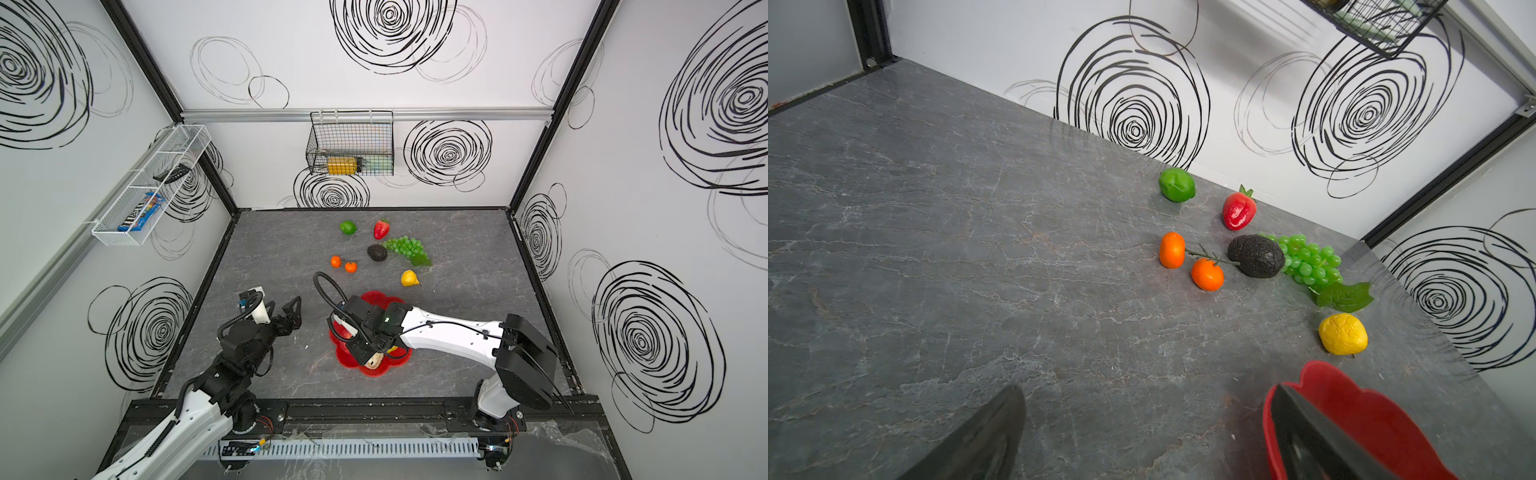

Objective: Place and organize the fake fruits in the fruit bowl
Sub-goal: 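Set the red apple beside the cream pear with the right gripper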

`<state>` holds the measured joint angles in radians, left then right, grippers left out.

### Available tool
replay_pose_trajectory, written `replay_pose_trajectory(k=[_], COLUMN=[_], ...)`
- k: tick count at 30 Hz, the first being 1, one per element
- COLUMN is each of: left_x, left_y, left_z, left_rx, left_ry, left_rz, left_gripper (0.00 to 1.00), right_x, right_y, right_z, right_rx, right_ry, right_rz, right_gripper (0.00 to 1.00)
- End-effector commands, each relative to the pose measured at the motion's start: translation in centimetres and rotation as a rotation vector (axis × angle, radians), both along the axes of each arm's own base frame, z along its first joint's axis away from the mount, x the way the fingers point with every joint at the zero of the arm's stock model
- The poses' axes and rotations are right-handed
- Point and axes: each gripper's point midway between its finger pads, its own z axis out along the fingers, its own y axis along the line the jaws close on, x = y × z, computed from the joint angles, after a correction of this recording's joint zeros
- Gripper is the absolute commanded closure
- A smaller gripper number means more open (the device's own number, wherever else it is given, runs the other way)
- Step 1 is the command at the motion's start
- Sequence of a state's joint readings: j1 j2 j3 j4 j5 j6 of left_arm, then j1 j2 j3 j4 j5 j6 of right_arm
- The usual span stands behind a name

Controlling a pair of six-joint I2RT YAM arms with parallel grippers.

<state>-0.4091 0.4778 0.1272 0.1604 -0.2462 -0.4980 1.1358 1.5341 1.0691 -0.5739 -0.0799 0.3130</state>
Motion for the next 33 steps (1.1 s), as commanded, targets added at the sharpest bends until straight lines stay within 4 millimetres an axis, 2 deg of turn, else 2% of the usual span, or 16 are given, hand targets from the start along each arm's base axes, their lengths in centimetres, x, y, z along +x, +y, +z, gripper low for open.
replay_pose_trajectory(k=[1, 20, 23, 28, 33], left_x=[0.3, 0.3, 0.3, 0.2, 0.3], left_y=[0.0, -0.2, -0.2, -0.2, -0.2], left_z=[1.1, 1.0, 1.0, 1.1, 1.1], left_rx=[-0.010, -0.012, -0.013, -0.015, -0.016], left_ry=[-0.053, -0.051, -0.050, -0.055, -0.053], left_rz=[-0.002, -0.012, -0.013, -0.015, -0.015], left_gripper=[0.04, 0.04, 0.04, 0.04, 0.04], right_x=[0.2, 0.1, 0.0, -0.3, -0.5], right_y=[0.1, -0.1, 0.1, 0.6, 1.0], right_z=[0.6, 0.5, 0.3, -0.2, -0.3], right_rx=[-0.019, -0.109, -0.113, -0.127, -0.123], right_ry=[-0.015, -0.002, 0.001, -0.002, -0.001], right_rz=[-0.003, -0.005, 0.001, 0.019, 0.027], right_gripper=[0.94, 0.91, 0.88, 0.77, 0.78])
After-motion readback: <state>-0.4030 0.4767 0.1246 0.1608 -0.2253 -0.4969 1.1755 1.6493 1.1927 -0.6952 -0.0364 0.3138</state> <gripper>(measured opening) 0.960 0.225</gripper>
